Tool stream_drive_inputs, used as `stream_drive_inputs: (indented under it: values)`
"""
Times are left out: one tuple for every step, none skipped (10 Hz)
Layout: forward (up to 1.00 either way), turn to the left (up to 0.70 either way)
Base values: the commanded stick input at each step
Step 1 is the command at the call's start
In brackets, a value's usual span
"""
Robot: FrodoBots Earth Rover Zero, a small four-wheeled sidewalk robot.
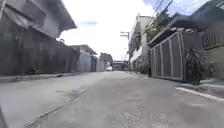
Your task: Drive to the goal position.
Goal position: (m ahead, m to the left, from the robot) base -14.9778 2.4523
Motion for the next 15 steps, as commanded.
stream_drive_inputs:
  values:
    - [0.70,0.00]
    - [0.70,0.00]
    - [0.70,0.00]
    - [0.70,0.00]
    - [0.70,-0.03]
    - [0.70,-0.30]
    - [0.70,-0.35]
    - [0.70,-0.35]
    - [0.70,-0.35]
    - [0.70,-0.35]
    - [0.70,-0.35]
    - [0.70,-0.04]
    - [0.70,-0.03]
    - [0.00,0.00]
    - [0.00,0.00]
